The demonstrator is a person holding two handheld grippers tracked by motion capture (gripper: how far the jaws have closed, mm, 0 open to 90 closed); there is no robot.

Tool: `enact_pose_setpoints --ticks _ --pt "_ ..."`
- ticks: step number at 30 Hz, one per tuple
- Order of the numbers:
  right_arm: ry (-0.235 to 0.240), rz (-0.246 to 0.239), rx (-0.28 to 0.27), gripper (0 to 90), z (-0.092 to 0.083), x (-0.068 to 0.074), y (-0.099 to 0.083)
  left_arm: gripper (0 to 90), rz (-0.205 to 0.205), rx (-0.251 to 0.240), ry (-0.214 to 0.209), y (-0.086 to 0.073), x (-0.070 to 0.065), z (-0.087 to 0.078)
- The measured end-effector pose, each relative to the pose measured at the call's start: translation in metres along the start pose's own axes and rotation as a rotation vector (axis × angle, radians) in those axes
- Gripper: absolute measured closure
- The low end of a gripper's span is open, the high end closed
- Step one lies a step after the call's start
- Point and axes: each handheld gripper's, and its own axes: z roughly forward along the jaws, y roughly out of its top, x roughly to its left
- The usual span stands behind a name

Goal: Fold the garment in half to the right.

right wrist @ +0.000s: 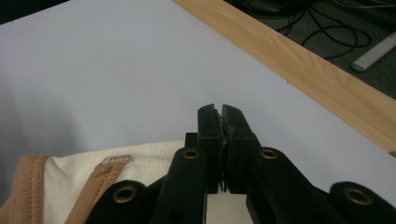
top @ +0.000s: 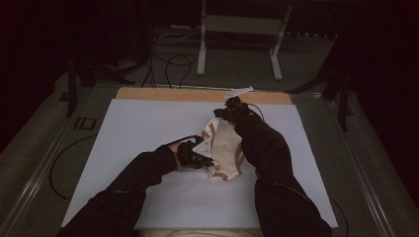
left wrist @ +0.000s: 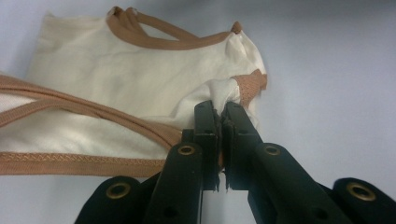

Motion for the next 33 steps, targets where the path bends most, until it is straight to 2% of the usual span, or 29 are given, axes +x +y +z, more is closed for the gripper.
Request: enact_pose_setpoints --ticks 12,21,24,33 --pt "-0.021 0.031 0.001 87.8 -0.014 -0.016 -0.018 86.1 0.005 0.019 -0.03 0.015 0.003 0.017" --pt "-0.033 0.049 0.003 87.8 -0.018 -0.025 -0.031 85.9 0.012 0.035 -0.052 0.024 0.005 0.029" --pt "-0.038 0.062 0.004 87.8 -0.019 -0.028 -0.037 85.6 0.001 0.04 -0.068 0.03 0.006 0.035" --pt "-0.056 0.077 0.012 87.8 -0.019 -0.035 -0.049 85.2 0.005 0.049 -0.074 0.037 0.005 0.049"
